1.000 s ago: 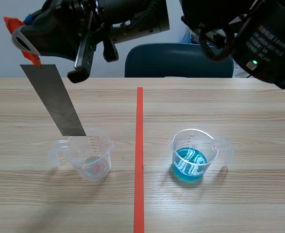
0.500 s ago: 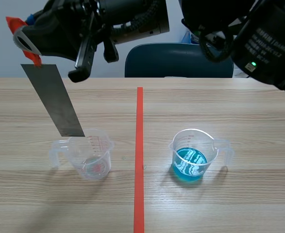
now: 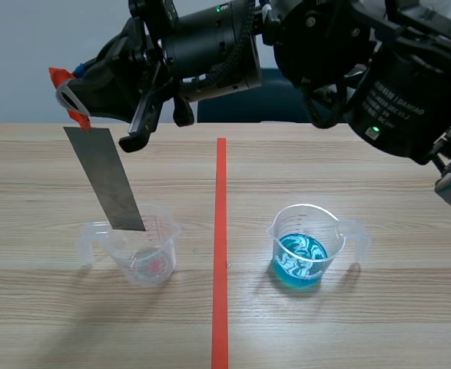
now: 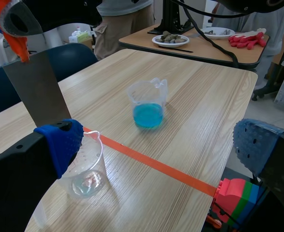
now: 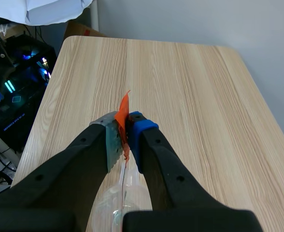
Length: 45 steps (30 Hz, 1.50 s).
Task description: Do the redox reaction experiment
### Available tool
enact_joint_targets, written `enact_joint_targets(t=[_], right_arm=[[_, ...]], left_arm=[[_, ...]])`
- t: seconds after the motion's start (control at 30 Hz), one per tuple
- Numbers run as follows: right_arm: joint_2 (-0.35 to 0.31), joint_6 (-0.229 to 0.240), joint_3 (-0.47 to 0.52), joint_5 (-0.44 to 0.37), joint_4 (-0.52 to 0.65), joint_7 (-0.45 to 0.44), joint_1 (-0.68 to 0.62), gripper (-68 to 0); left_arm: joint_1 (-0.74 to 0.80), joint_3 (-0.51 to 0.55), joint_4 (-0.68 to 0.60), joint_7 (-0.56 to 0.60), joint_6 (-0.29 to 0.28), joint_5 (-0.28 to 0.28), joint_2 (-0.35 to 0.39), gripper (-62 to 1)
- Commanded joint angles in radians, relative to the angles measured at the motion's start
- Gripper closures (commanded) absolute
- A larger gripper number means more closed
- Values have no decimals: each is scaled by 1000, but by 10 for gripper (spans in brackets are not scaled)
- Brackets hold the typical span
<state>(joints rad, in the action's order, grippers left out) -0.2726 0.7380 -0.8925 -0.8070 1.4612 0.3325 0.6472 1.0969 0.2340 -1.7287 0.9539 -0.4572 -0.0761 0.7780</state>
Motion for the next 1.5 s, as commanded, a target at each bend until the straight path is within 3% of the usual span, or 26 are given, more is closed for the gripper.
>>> enact_joint_targets(t=[0.0, 0.57, 0.77, 1.13, 1.47], right_arm=[[2, 8, 1, -5, 2, -30, 11, -7], [19, 8, -79, 89, -116, -163, -5, -7], [32, 8, -111, 174, -160, -230, -5, -7], [37, -6, -190, 367, -220, -422, -5, -7], [58, -35, -202, 490, -266, -509, -5, -7]], left_arm=[[-3, -8, -15, 14, -1, -8, -13, -623], [-3, -8, -15, 11, -1, -9, -13, -623], [-3, -8, -15, -47, -1, -17, -13, -623], [-3, -8, -15, -190, 0, -151, -13, -623], [-3, -8, -15, -241, 24, -273, -13, -623]])
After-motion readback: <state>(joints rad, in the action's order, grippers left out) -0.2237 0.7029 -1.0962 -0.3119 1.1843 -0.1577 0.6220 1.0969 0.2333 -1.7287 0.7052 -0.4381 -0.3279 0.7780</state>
